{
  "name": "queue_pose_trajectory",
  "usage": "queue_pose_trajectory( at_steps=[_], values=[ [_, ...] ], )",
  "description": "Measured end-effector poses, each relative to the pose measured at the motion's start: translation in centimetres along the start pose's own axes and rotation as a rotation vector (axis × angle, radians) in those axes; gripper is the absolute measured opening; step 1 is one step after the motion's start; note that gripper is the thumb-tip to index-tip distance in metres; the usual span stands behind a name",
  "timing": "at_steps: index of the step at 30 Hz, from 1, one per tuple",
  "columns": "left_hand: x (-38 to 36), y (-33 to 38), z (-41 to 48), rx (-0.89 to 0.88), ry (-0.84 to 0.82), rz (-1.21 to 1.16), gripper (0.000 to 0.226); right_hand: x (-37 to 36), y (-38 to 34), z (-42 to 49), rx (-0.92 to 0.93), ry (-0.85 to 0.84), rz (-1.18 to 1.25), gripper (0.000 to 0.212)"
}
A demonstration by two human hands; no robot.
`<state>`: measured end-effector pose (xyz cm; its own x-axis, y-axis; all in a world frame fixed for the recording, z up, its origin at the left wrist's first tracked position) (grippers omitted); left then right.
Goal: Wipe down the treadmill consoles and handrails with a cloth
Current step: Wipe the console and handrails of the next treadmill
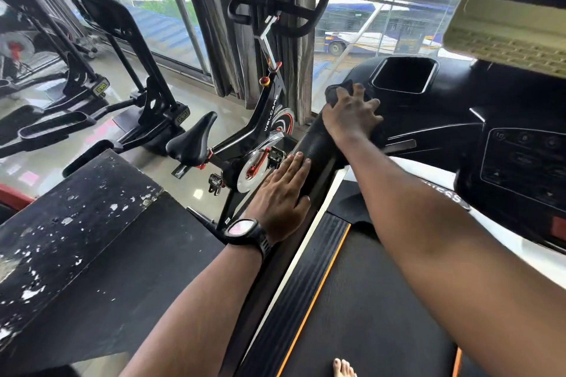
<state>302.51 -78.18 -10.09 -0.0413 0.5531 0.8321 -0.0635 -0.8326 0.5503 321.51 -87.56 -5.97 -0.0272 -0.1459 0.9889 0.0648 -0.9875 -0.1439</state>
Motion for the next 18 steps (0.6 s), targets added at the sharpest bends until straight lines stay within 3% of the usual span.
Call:
queue_pose_trajectory(
  at_steps=[4, 7, 10, 14, 18],
  values=[
    [0.1, 0.1, 0.1, 0.000, 0.000, 0.000, 0.073, 0.2, -0.2, 0.0, 0.246, 0.034, -0.058, 0.049],
    [0.1, 0.2, 0.0, -0.008, 0.006, -0.007, 0.072, 0.6, 2.3, 2.4, 0.089, -0.045, 0.019, 0.054],
    [0.2, 0.1, 0.1, -0.011, 0.013, -0.003, 0.072, 0.2, 2.0, 0.1, -0.037, 0.013, 0.003, 0.056],
    [0.2, 0.3, 0.2, -0.026, 0.027, 0.017, 0.071, -0.4, 1.0, -5.3, 0.056, 0.085, -0.089, 0.056],
    [0.2, 0.2, 0.2, -0.033, 0.039, 0.015, 0.070, -0.6, 5.1, -6.3, 0.095, 0.182, -0.288, 0.052]
  ],
)
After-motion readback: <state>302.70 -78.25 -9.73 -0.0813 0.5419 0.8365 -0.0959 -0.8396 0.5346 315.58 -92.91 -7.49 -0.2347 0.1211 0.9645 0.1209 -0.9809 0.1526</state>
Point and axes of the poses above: each hand's wrist, its own z-axis towards the middle knuckle, its own x-axis out of the back of the hand, y = z × x, the point moved 8 cm from there along z, towards the middle knuckle, and after that the axes turned 8 degrees about -z, right-handed, at the moved point
